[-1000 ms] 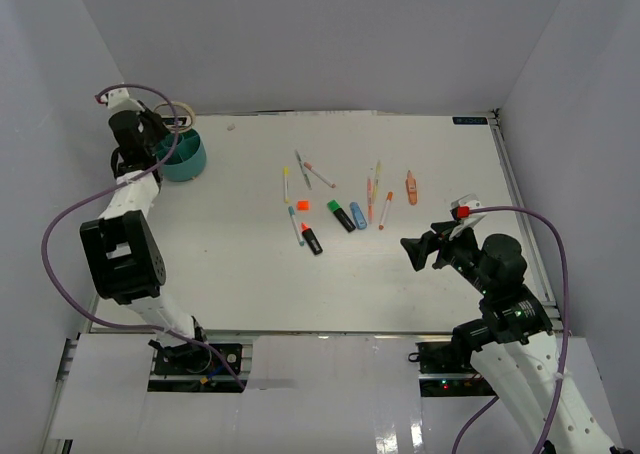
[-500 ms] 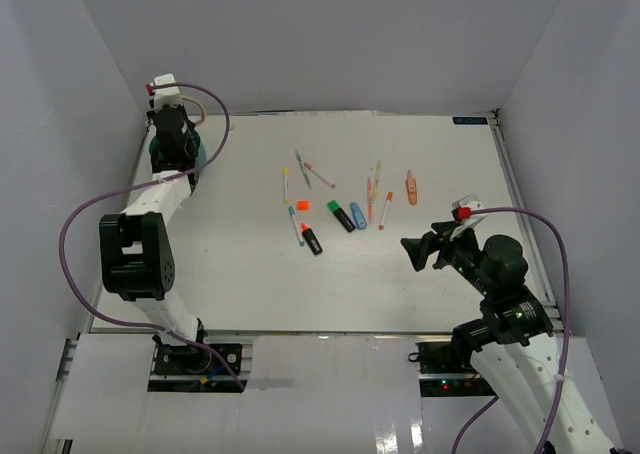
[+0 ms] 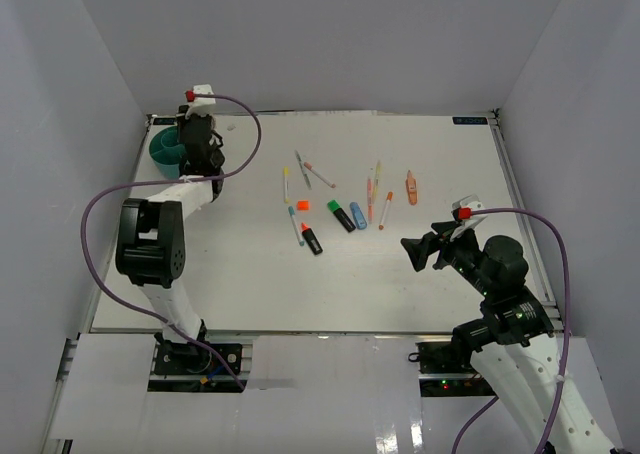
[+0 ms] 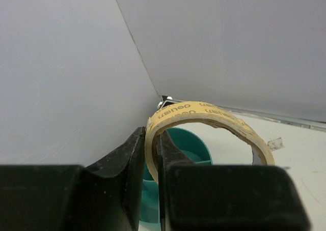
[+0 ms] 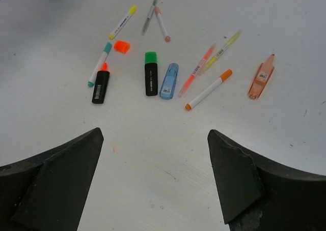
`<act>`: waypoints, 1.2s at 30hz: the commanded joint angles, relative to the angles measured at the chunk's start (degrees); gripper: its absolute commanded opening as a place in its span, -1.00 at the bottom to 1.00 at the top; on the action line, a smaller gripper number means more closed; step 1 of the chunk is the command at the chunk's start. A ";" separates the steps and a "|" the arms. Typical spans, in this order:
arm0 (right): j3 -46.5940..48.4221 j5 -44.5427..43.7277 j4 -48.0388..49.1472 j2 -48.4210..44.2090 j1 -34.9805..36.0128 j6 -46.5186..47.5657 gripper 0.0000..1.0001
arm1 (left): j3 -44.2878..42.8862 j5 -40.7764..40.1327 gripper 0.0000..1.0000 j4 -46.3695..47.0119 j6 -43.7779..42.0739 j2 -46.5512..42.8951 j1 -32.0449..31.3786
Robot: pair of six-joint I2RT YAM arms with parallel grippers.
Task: Sort the stationery into containers
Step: Place the stationery in the storage box.
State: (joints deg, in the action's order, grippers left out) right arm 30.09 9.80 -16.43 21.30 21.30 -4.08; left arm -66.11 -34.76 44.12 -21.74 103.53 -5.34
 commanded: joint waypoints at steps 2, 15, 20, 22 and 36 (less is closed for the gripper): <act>-0.47 -0.13 1.84 -0.38 0.41 0.47 0.80 | -1.39 -4.87 -1.00 4.57 -6.21 1.59 -0.90; -0.64 -0.31 1.66 -0.91 0.32 0.47 0.81 | -2.18 -10.50 -1.00 6.24 -12.18 3.79 -0.98; -0.64 -0.40 1.66 -0.56 0.32 0.56 0.80 | -2.54 -11.20 -1.00 8.17 -14.74 5.81 -0.98; -0.64 -0.40 1.66 -0.38 0.32 0.56 0.80 | -2.62 -11.47 -1.00 8.70 -15.09 6.25 -0.98; -0.64 -0.49 1.40 -0.03 0.32 0.65 0.80 | -1.57 -11.03 -1.00 14.15 -19.48 9.32 -0.63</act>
State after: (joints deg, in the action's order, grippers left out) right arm 29.23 9.39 -16.51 21.12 21.41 -4.05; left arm -67.22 -45.89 55.53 -40.10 113.19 -6.33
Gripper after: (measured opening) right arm 0.901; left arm 0.241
